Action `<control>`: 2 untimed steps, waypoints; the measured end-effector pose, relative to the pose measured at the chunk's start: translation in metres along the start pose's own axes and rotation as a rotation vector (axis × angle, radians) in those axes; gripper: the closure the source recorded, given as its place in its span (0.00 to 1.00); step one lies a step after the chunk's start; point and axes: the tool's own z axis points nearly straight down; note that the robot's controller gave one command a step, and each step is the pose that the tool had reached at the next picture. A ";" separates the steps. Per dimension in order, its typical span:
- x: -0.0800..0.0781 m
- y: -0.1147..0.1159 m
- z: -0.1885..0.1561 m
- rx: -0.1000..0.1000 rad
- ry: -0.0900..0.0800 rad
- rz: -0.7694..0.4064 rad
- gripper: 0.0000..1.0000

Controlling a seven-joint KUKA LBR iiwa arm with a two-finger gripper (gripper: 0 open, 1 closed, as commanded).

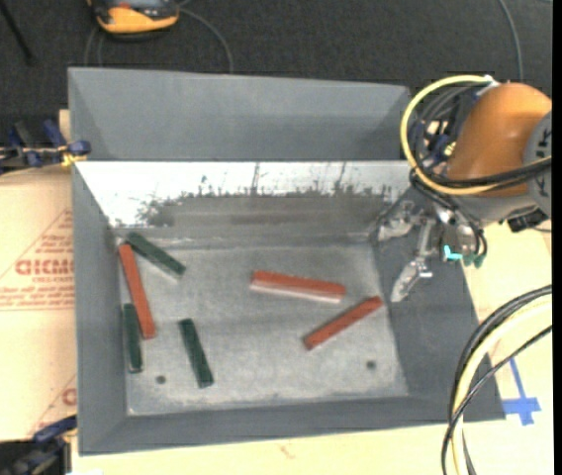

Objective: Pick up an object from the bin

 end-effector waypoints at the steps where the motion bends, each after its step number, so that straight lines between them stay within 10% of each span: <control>1: -0.017 -0.001 0.039 0.000 -0.012 0.061 0.00; 2: -0.014 -0.001 0.037 0.001 -0.006 0.068 1.00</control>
Offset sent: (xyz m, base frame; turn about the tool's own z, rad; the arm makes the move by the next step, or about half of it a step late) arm -0.0532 0.0385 -0.0654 0.0336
